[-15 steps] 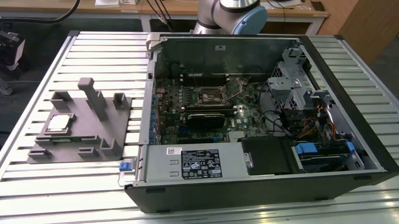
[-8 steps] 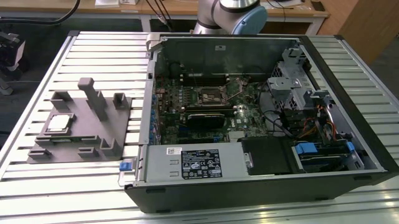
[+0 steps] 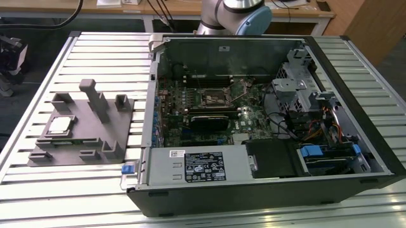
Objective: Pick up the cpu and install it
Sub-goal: 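Pick up the cpu and move it towards the insertion slot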
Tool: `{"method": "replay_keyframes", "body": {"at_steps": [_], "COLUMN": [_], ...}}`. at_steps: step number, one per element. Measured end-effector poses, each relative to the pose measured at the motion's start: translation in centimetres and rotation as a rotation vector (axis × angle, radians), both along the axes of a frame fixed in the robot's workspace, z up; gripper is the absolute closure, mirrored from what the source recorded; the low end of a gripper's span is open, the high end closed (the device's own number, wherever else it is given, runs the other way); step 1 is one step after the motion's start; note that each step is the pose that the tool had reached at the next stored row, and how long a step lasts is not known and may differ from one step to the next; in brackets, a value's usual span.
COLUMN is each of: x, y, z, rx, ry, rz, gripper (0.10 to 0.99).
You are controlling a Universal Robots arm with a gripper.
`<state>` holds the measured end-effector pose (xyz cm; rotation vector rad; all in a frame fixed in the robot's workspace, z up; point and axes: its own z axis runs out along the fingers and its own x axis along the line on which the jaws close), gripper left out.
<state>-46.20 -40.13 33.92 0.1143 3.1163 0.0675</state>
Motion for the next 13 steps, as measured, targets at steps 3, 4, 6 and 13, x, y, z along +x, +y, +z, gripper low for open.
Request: {"method": "replay_keyframes", "body": {"at_steps": [3,4,6,13], "x": [0.01,0.01,0.01,0.01], "y": [-0.02,-0.04,-0.04,-0.18], "z": [-0.45,-0.54,-0.74,-1.04], "rx": [0.000,0.000,0.000,0.001], "ry": [-0.0002,0.0000,-0.0001,-0.0002], "rz": [0.004,0.007,0.013,0.019], "gripper": [0.980,0.980,0.980,0.980]}}
